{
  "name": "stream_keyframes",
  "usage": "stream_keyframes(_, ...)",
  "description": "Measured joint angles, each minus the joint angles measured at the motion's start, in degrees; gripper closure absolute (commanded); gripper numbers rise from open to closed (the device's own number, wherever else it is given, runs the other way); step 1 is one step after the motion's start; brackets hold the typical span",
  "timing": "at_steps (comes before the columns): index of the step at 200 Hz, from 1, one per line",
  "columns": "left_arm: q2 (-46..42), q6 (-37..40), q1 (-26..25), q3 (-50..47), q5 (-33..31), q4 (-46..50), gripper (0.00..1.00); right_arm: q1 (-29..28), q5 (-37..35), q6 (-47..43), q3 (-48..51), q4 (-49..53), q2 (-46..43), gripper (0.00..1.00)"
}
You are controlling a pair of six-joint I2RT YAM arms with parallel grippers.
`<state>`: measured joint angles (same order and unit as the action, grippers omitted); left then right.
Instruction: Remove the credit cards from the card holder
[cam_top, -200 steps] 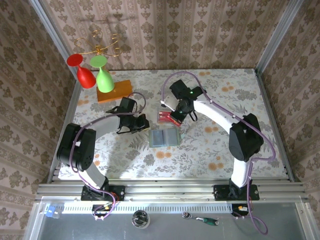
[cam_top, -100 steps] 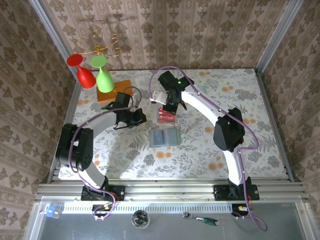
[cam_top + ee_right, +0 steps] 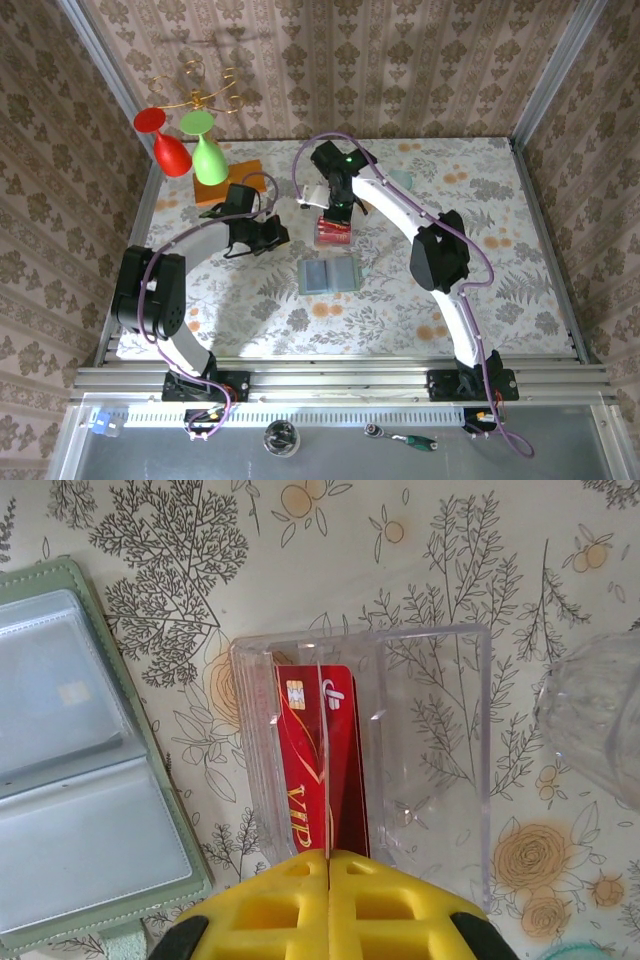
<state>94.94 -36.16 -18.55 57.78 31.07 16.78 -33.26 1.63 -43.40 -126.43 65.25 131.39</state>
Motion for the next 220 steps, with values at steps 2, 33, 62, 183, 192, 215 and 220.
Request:
stream_keyframes(2, 0.0, 0.0, 0.0, 0.0, 0.0, 0.0, 0.95, 0.0, 0.0, 0.0, 0.0, 0.0, 0.0, 0.94)
stream_keyframes(33, 0.0, 0.0, 0.0, 0.0, 0.2, 0.0, 0.94, 0.0, -0.1, -0.2, 0.0, 0.8, 0.3, 0.85)
stream_keyframes(62, 0.0, 0.0, 0.0, 0.0, 0.3, 0.0, 0.94, 0.0, -1.3, -0.2, 0.0, 0.8, 0.2, 0.84)
stream_keyframes(183, -0.3, -0.3, -3.3, -3.7, 0.7, -3.1, 0.94, -3.3, -0.4, 16.2, 29.4, -17.0, -18.2, 0.77)
stream_keyframes(192, -0.6, -0.7, -3.8, -4.9, 0.6, -3.5, 0.94, -3.8, 0.2, 19.3, 32.0, -18.9, -19.8, 0.76)
stream_keyframes(215, -1.4, -1.4, -5.3, -7.2, 0.1, -4.0, 0.94, -5.4, 1.6, 26.5, 38.7, -24.5, -23.2, 0.71)
stream_keyframes(220, -1.5, -1.6, -5.6, -7.6, -0.1, -4.3, 0.94, -5.7, 1.8, 28.4, 40.1, -25.6, -23.9, 0.71)
